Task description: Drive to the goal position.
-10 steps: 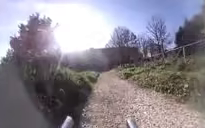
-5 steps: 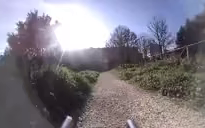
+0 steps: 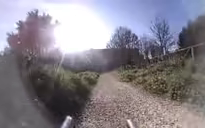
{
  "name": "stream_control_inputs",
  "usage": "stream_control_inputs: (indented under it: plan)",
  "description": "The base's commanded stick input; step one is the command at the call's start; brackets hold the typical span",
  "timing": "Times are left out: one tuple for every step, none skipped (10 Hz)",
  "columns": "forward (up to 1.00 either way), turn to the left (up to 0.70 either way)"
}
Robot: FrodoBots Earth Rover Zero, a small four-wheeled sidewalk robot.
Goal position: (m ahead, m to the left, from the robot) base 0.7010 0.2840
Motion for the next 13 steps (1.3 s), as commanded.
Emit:
stream_control_inputs:
  plan:
    - [0.5, 0.0]
    - [0.5, 0.0]
    - [0.5, 0.0]
    - [0.5, 0.0]
    - [0.5, 0.0]
    - [0.5, 0.0]
    - [0.5, 0.0]
    - [0.5, 0.0]
    - [0.5, 0.0]
    - [0.5, 0.0]
    - [0.5, 0.0]
    - [0.5, 0.0]
    - [0.5, 0.0]
